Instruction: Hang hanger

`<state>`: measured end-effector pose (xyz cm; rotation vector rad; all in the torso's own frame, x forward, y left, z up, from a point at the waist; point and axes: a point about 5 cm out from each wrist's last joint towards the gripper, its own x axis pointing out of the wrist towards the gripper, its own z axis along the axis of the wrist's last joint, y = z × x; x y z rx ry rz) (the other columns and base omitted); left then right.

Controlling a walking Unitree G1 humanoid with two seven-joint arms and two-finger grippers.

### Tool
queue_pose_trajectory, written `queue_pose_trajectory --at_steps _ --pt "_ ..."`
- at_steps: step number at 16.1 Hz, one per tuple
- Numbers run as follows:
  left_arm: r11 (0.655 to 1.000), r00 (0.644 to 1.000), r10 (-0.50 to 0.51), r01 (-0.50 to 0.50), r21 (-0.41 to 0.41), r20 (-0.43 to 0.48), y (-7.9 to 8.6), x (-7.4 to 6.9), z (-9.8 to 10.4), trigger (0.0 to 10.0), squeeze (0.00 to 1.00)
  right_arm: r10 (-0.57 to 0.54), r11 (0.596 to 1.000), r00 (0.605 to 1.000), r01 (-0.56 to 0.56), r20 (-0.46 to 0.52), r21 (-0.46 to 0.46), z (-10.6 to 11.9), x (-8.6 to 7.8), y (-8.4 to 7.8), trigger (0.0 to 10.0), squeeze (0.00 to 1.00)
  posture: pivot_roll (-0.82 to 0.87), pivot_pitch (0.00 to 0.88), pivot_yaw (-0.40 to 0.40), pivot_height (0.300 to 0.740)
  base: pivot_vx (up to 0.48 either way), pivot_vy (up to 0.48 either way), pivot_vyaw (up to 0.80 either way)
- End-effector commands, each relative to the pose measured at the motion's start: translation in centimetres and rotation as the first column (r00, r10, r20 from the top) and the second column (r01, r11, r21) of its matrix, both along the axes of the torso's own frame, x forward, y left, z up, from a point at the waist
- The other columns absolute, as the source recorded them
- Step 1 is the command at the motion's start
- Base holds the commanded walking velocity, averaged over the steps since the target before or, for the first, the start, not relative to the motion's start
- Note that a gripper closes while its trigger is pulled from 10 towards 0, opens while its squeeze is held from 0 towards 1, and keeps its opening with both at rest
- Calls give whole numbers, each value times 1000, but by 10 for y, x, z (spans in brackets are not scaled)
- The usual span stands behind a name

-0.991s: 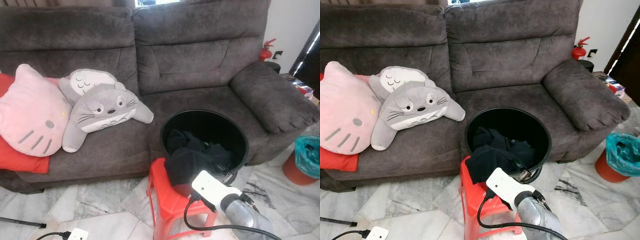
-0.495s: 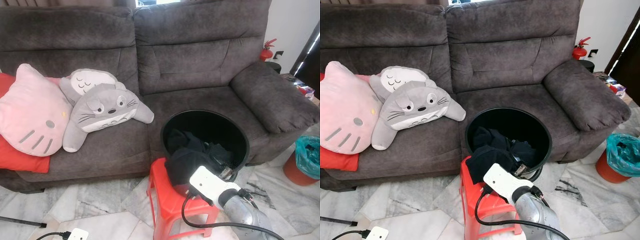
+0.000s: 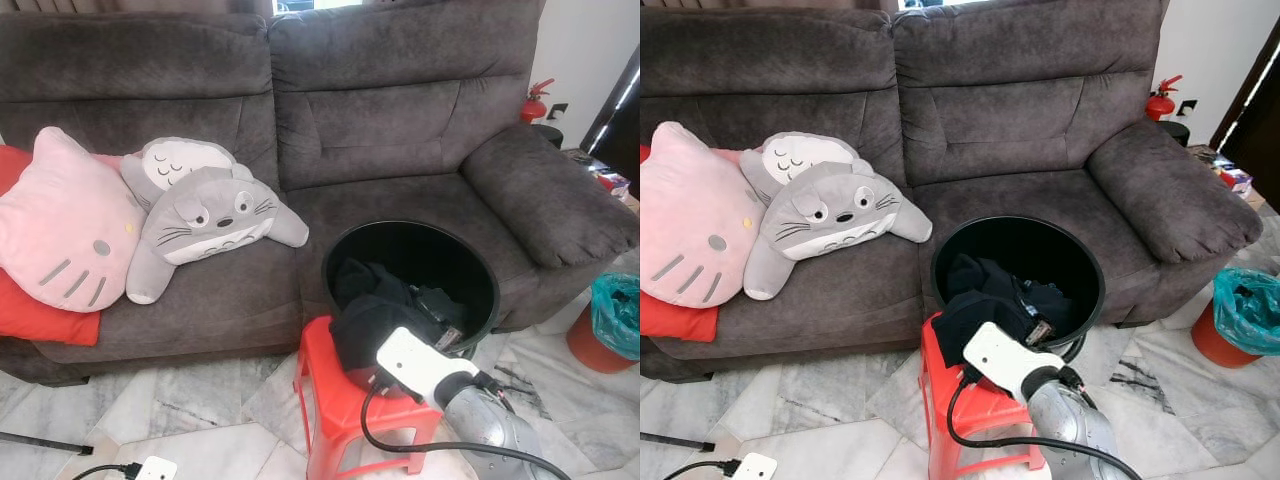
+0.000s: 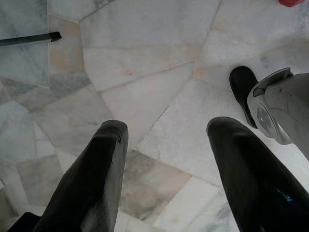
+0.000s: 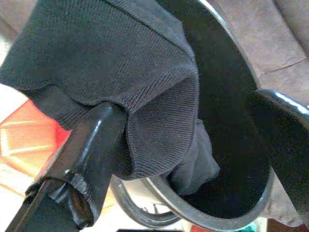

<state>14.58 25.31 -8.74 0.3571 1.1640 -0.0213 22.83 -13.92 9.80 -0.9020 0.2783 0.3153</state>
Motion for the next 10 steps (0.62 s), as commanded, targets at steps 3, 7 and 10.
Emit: queue_pose_trajectory --at_steps 3,7,10 --pt "1000 1000 4 -4 4 -6 0 -3 -1 10000 0 -40 999 994 42 102 -18 12 8 -7 10000 0 -249 0 13 740 0 0 0" --pt "1000 1000 1 -1 6 -7 1 -3 -1 10000 0 -24 999 986 28 168 -20 20 10 -5 10000 0 -249 0 13 740 0 0 0" --pt "1000 1000 -1 1 6 -8 1 -3 -1 10000 0 -8 999 994 13 108 -50 9 6 -4 10000 0 -249 0 13 740 0 0 0"
